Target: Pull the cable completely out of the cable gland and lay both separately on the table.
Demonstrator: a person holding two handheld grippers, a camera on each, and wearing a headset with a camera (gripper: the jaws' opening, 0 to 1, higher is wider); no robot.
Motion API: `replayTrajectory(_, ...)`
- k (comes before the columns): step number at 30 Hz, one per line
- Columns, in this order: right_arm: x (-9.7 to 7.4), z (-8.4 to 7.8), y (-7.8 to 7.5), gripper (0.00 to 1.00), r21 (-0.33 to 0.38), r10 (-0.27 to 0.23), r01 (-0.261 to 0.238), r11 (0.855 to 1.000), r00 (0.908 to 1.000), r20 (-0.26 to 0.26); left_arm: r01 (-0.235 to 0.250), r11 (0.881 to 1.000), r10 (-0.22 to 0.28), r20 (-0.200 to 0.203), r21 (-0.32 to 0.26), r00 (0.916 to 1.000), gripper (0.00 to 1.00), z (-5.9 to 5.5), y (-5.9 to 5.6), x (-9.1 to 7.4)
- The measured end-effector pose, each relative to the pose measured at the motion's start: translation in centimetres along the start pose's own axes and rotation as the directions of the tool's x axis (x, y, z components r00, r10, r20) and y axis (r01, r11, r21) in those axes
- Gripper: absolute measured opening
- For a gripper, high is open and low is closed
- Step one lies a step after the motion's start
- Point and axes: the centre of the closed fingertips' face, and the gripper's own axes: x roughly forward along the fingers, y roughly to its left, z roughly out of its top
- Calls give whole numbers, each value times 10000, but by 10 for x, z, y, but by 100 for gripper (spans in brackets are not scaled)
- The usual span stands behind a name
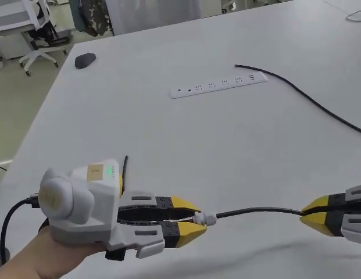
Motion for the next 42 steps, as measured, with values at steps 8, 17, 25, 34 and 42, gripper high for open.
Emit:
replayTrajectory(8,-2,-24,-15,0,238,-449,463,9986,9975,-550,-30,9999,31,-110,114,9999,15,-3,1,-2)
replayTrajectory(17,-1,-27,-23,6,-184,-838,824,9964,9914,-1005,-57,9998,60,-158,173,9999,15,-4,2,-1)
replayTrajectory(25,4,31,6,18,-728,123,-102,9973,9995,283,-154,9997,157,-168,199,9997,15,-5,5,-1)
replayTrajectory(34,23,101,70,15,-2322,1668,-1374,9629,9796,1119,-29,9998,31,-105,203,9999,15,-1,2,1)
replayTrajectory(42,50,100,82,10,-2549,1991,-1733,9513,9768,792,90,9994,-89,-30,320,10000,15,2,-2,4)
